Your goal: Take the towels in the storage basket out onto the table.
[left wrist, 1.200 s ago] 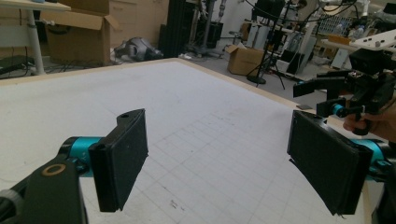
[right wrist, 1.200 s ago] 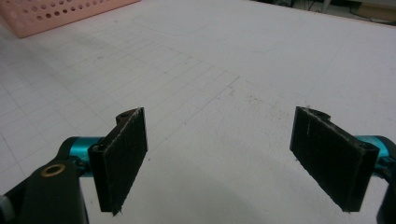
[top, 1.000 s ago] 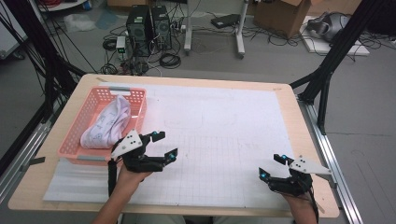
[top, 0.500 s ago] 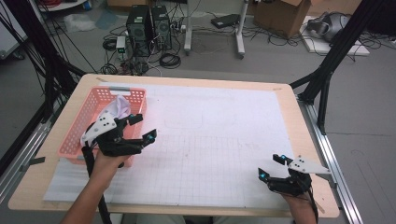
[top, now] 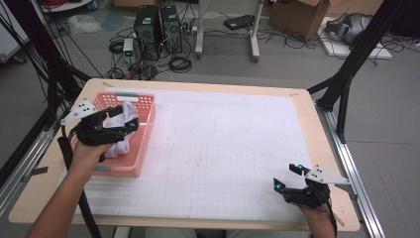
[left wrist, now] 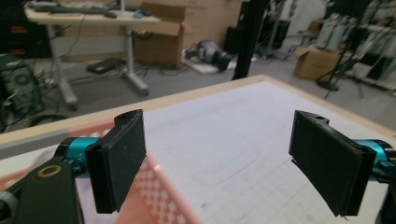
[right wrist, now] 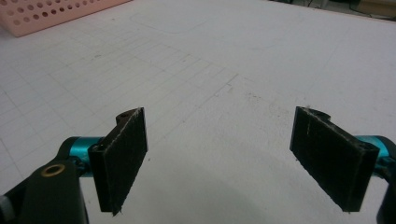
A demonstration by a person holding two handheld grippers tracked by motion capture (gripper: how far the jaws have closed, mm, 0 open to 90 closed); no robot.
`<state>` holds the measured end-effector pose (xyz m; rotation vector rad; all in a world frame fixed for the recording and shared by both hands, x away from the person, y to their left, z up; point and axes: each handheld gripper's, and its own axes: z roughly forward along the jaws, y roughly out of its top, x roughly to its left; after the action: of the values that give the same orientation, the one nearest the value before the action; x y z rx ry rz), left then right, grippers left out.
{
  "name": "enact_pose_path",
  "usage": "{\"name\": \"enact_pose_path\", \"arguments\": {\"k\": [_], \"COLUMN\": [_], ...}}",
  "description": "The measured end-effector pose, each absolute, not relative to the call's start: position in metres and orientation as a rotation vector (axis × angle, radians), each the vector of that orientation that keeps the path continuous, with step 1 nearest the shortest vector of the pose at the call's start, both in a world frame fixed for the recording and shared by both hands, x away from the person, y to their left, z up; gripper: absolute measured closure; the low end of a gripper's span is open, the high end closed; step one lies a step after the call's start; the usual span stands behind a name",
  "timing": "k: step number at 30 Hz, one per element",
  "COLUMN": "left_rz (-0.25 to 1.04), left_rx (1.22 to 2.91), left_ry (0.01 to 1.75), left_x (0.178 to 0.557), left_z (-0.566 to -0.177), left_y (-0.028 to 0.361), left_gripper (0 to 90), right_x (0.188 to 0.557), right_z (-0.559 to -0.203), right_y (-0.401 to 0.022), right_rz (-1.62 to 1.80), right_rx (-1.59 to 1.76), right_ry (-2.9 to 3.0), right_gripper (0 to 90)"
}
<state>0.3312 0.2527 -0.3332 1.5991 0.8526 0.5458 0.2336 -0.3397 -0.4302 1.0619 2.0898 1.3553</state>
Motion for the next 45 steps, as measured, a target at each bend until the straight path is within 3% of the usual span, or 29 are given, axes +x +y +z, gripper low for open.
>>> {"name": "enact_pose_path", "arguments": {"k": [15,24,35,39,45], "left_rz": [0.578,0.6,0.471,0.477,0.492], "left_rx": [1.81,2.049,2.097,2.22,2.214], "left_ry": [1.15,1.331,1.426,1.446,1.477], "left_x": [0.369,0.382,0.393,0.399,0.401], "left_z": [-0.369,-0.395,-0.412,-0.423,-0.425], "left_y": [0.28,0.284,0.283,0.273,0.274], "left_gripper": [17.9,19.4,8.3,1.7,5.0], "right_x": [0.234,0.233,0.233,0.233,0.233], "right_z": [-0.431,-0.431,-0.431,-0.432,-0.432], "right_y": [-0.34,-0.341,-0.34,-0.34,-0.34], "right_rz": [1.349,1.342,1.336,1.333,1.33], "right_rx": [1.065,1.067,1.065,1.065,1.067], "right_ry": [2.096,2.1,2.113,2.112,2.117], "right_gripper": [17.6,17.6,17.6,17.6,17.6]}}
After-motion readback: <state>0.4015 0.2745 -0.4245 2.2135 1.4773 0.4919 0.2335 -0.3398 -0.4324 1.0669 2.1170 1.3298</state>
